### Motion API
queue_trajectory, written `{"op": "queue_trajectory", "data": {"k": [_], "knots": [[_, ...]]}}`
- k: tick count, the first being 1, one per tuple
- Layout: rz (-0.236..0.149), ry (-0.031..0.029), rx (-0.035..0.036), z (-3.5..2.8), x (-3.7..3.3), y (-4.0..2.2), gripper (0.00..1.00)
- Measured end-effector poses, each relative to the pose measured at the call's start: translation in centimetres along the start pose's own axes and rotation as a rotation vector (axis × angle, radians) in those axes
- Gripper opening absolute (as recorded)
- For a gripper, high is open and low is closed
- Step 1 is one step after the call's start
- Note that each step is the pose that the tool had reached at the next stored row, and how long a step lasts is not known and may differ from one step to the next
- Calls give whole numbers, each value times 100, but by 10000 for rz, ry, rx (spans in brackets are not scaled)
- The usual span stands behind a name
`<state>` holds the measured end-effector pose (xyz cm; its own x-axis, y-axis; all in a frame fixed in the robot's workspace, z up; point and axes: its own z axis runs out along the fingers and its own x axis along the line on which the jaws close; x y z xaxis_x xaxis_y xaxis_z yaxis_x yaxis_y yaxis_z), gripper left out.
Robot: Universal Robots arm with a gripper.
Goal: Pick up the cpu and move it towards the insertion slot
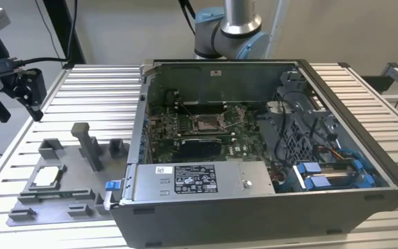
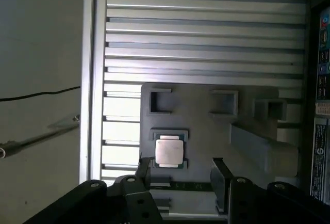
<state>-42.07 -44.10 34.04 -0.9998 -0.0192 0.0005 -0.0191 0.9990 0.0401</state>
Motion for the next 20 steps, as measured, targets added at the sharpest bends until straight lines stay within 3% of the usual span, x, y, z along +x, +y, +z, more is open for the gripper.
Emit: {"op": "queue_trajectory", "data": {"k": [4,14,20], "knots": [[1,-1,-1,5,1,0,100],[2,0,3,182,21,-27,100],[0,0,3,287,23,-118,100]]}}
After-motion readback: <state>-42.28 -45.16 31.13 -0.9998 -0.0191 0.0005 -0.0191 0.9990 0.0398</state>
